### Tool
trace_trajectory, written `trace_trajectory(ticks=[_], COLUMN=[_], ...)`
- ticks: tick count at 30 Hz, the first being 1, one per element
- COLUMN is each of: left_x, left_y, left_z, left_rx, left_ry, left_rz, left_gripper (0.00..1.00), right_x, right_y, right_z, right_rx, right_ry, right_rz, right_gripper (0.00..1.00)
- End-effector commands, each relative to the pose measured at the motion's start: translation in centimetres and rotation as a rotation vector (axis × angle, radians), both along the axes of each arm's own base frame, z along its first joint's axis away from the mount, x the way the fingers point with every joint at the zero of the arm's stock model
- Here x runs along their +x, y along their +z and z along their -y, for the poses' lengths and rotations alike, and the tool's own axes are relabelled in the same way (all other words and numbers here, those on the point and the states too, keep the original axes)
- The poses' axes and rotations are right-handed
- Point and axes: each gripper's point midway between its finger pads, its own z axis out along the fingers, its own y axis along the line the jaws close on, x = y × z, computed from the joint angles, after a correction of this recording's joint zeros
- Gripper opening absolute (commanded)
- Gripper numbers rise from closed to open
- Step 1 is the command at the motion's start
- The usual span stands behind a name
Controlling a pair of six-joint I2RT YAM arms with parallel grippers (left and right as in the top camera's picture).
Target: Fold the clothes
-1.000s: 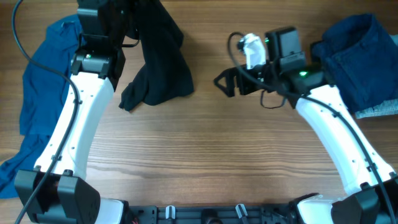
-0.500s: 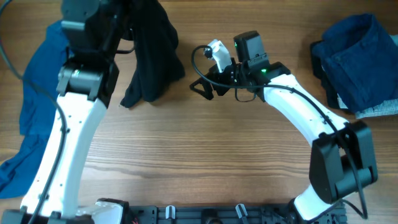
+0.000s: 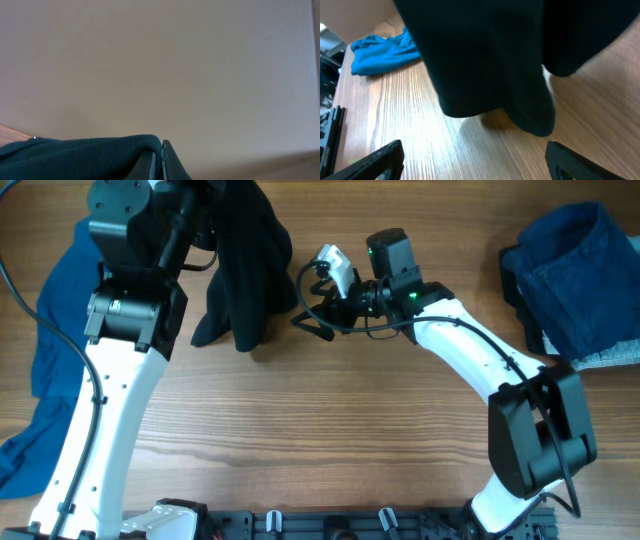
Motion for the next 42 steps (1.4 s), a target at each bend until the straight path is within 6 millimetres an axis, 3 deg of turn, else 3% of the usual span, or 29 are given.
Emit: trace_trajectory(ticks=[1, 11, 13, 14, 15, 16, 17, 22, 26, 31, 32, 36, 39, 42], left_x=[-3.0, -7.8, -8.1, -8.2, -8.2, -8.1, -7.9, -6.8, -6.2, -6.0, -6.1, -6.6, -7.4, -8.1], left_y=[4.5, 8.3, 8.5, 8.4, 8.2, 7.8, 7.5, 4.7, 1.1, -2.5, -3.3, -5.0, -7.0, -9.2], left_z=[1.4, 0.8, 1.0, 1.1, 1.1, 1.0, 0.9, -1.4, -4.2, -6.1, -6.1, -6.2, -6.3, -6.9], left_rx=[-0.050, -0.059, -0.058, -0.057, -0.056, -0.053, -0.052, -0.029, 0.054, 0.190, 0.238, 0.337, 0.433, 0.480], left_ry=[-0.108, -0.129, -0.144, -0.150, -0.150, -0.147, -0.137, 0.009, 0.174, 0.273, 0.265, 0.246, 0.221, 0.225], left_rz=[0.091, 0.169, 0.172, 0.170, 0.162, 0.144, 0.131, 0.022, -0.107, -0.230, -0.257, -0.314, -0.387, -0.479], left_gripper=[0.04, 0.04, 0.04, 0.04, 0.04, 0.04, 0.04, 0.04, 0.04, 0.04, 0.10, 0.22, 0.22, 0.19], right_x=[0.1, 0.7, 0.6, 0.5, 0.4, 0.4, 0.4, -0.1, -0.8, -0.6, -0.7, -1.1, -1.7, -1.6], right_y=[-0.8, -1.8, -2.1, -2.1, -2.1, -2.0, -2.0, -1.2, 1.9, 4.3, 5.3, 7.1, 7.3, 6.5], right_z=[-0.4, -1.4, -1.6, -1.8, -1.9, -1.9, -1.9, -1.1, 1.4, 6.7, 8.6, 12.2, 15.8, 17.6], right_rx=[-0.008, 0.037, 0.038, 0.038, 0.039, 0.048, 0.053, 0.058, 0.037, -0.080, -0.113, -0.169, -0.250, -0.306], right_ry=[0.016, 0.021, 0.024, 0.027, 0.028, 0.002, -0.016, -0.078, -0.141, -0.337, -0.403, -0.523, -0.641, -0.687], right_rz=[0.027, 0.005, -0.002, -0.002, -0.006, -0.052, -0.086, -0.196, -0.212, -0.176, -0.152, -0.118, -0.116, -0.127], right_gripper=[0.88, 0.87, 0.81, 0.72, 0.57, 0.13, 0.04, 0.04, 0.04, 0.04, 0.04, 0.04, 0.04, 0.04])
